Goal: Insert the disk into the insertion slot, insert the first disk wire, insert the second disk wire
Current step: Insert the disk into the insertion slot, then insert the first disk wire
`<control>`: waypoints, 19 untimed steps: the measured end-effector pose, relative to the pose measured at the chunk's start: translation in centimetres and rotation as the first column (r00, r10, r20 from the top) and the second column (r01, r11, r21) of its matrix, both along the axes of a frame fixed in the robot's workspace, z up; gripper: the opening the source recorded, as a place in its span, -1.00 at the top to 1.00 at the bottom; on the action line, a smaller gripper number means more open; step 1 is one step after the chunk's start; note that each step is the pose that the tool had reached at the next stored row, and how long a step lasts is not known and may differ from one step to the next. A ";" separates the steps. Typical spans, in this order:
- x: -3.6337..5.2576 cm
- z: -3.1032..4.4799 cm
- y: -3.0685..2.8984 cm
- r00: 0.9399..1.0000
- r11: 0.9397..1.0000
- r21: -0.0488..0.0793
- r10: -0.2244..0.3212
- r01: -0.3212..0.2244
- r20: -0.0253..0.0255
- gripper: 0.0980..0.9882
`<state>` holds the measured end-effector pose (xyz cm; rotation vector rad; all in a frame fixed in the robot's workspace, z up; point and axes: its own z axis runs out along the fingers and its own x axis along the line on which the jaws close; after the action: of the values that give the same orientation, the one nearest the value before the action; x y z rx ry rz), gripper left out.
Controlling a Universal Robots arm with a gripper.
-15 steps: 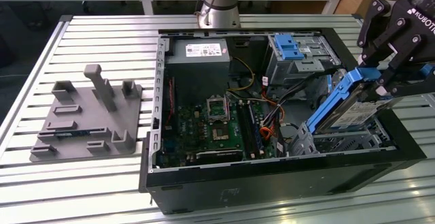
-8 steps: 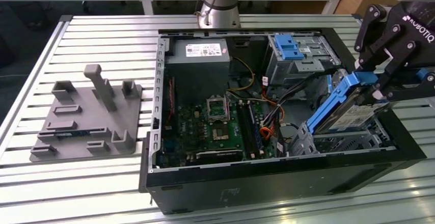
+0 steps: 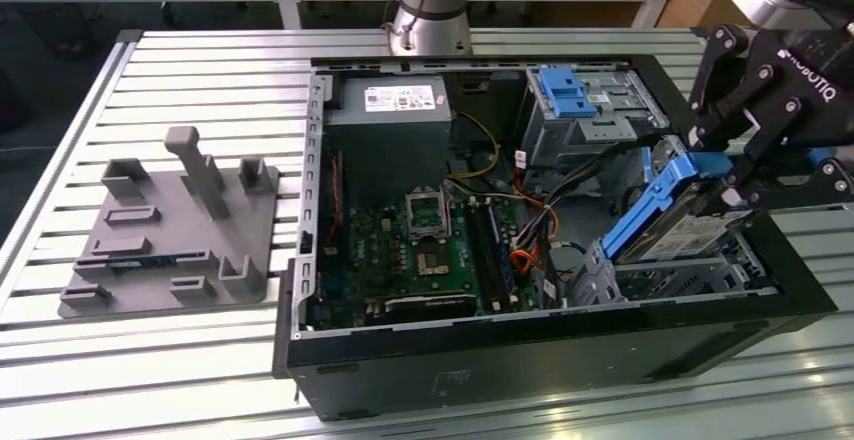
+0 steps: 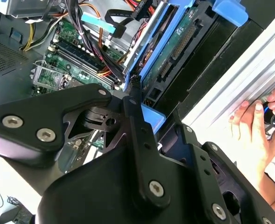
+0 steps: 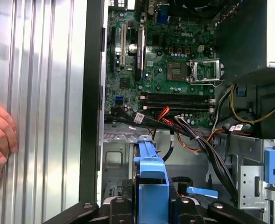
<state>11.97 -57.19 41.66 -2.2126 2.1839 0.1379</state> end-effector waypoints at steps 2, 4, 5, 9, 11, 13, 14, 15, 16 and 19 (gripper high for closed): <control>0.00 -0.33 -0.01 1.000 1.000 0.000 0.000 0.000 0.000 0.40; 0.00 -0.60 -0.01 1.000 1.000 0.000 0.000 0.000 0.000 0.40; 0.00 -0.70 -0.01 1.000 1.000 0.000 0.001 -0.001 0.000 0.37; 0.00 -0.73 -0.01 1.000 1.000 0.000 0.001 -0.001 0.000 0.11; 0.01 -0.73 -0.01 1.000 1.000 0.000 0.001 -0.001 0.000 -0.03; 0.00 -0.73 -0.01 1.000 1.000 0.000 0.001 -0.001 0.000 -0.03; 0.00 -0.74 -0.01 1.000 1.000 0.000 0.001 -0.001 0.000 -0.03; 0.00 -0.74 -0.01 1.000 1.000 0.000 0.001 -0.001 0.000 -0.03; 0.00 -0.74 -0.01 1.000 1.000 0.000 0.001 -0.001 0.000 -0.03; 0.00 -0.75 -0.01 1.000 1.000 0.000 0.001 -0.001 0.000 -0.03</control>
<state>11.98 -57.20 40.90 -2.2135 2.1830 0.1379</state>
